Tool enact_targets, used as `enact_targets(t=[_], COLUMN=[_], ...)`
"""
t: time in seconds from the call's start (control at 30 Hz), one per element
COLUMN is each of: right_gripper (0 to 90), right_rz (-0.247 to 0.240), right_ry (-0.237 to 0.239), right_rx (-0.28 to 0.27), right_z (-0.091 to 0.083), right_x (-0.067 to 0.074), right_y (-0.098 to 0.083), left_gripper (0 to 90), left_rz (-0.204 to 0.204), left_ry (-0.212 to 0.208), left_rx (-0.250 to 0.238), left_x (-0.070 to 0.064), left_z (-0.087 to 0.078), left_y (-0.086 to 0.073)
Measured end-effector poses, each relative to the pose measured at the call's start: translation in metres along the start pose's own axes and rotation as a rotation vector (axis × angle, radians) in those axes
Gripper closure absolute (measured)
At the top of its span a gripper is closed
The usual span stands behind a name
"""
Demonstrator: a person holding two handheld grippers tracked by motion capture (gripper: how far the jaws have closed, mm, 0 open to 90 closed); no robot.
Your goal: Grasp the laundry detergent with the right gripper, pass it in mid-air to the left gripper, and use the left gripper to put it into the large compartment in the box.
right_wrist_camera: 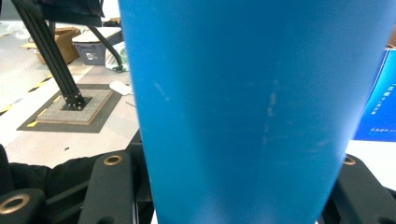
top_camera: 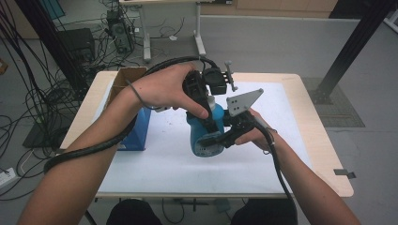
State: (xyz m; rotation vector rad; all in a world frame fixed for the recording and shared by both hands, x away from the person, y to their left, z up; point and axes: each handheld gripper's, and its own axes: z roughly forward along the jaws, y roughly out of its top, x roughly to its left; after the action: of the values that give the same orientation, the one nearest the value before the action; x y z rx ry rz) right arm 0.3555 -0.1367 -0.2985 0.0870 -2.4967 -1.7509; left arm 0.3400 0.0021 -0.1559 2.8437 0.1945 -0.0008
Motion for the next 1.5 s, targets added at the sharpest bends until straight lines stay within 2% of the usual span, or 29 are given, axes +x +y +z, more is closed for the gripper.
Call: enact_targets(t=[0.07,0.6,0.97,1.23,1.5], right_gripper=[44.2,44.2,44.2,44.2,44.2], right_rz=[0.0,-0.009,-0.013,-0.014,-0.008], right_ry=[0.002,0.005,0.004,0.01,0.013], right_rx=[0.001,0.001,-0.013,-0.008,-0.012], right_z=[0.0003,0.0,-0.0027,-0.0013,-0.0024], right_x=[0.0,0.0009,0.0007,0.001,0.0009], right_y=[0.0,0.0004,0.0009,-0.0003,-0.0008], left_gripper=[29.7,37.1,37.5,37.6,37.6], left_rz=[0.004,-0.002,-0.017,-0.018,-0.029], left_ry=[0.001,0.017,0.038,0.031,0.028], left_rx=[0.015,0.026,0.022,0.05,0.039], left_x=[-0.0002,-0.0008,-0.0032,-0.0034,-0.0028], left_z=[0.0009,-0.0007,-0.0029,-0.0012,-0.0009], left_y=[0.0003,0.0026,0.006,0.007,0.0068])
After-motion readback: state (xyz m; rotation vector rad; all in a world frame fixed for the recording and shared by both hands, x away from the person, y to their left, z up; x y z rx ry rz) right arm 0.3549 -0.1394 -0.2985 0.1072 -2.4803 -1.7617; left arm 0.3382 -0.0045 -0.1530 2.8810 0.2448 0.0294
